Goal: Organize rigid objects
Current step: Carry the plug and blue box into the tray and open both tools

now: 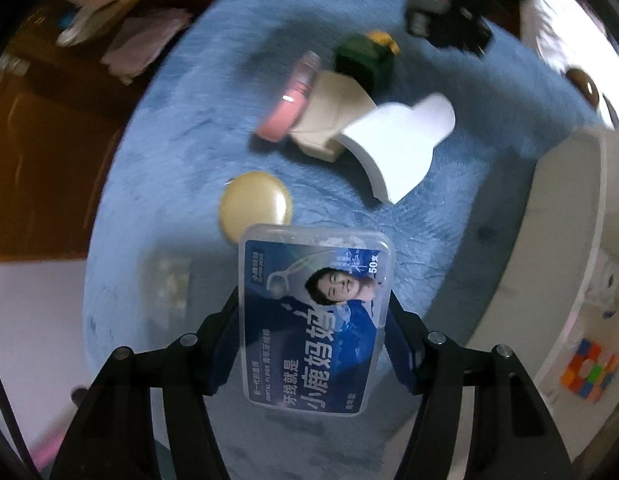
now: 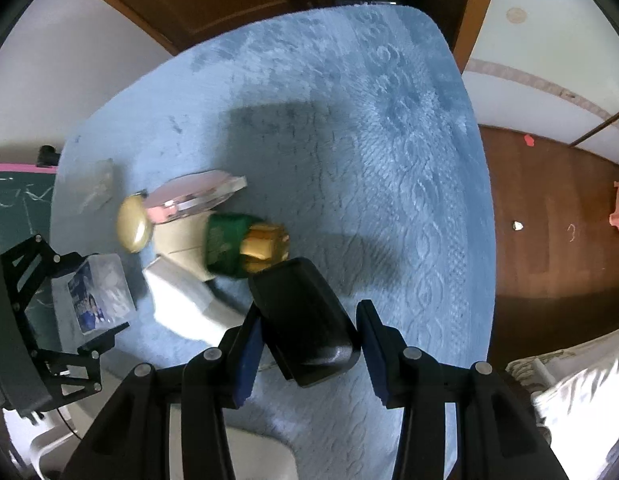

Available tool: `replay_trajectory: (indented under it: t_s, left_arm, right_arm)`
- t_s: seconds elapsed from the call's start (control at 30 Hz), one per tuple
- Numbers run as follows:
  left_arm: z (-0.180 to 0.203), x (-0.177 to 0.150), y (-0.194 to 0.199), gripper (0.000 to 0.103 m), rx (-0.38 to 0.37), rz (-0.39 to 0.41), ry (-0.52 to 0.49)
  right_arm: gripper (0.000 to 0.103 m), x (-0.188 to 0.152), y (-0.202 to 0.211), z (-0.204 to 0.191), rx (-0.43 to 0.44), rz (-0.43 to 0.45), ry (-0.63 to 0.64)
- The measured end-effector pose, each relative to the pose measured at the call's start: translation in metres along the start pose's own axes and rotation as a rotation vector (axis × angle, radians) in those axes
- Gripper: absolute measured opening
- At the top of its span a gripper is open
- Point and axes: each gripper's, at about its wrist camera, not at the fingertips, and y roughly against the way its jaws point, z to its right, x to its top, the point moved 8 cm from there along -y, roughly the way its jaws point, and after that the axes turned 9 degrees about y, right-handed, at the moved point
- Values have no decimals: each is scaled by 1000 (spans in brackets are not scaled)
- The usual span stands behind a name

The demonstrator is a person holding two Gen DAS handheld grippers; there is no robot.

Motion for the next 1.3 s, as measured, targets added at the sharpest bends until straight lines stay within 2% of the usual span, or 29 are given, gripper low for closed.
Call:
replay_trajectory:
  t_s: [0.23, 0.4, 0.6, 0.77, 0.9, 1.03, 1.13, 1.3]
  left_arm:
    - [-11, -21, 62, 67, 10, 81, 156]
    - [-2, -42, 129, 67, 25, 157, 258]
    - [3, -64, 169, 67, 79, 208, 408]
    - [16, -89, 193, 67, 58, 239, 547]
    - [33, -112, 193, 67, 31, 240, 642]
    - [52, -130, 179, 67, 45, 230, 698]
    - [66, -144, 159, 67, 16, 204, 757]
    - [79, -168, 115, 67, 33, 132, 852]
  right_arm:
    - [46, -20, 44, -20, 82, 62, -1]
    - [46, -33, 84, -38, 140, 124, 27]
    - [46, -60, 141, -77, 179, 205, 98]
    - [46, -90, 179, -107, 199, 266, 170]
    - [46, -113, 192, -130, 207, 288, 232]
    - [46, -138, 193, -146, 207, 291, 272]
    - [46, -158, 180, -153, 199, 271, 284]
    - [46, -189, 137, -158, 153, 203, 273]
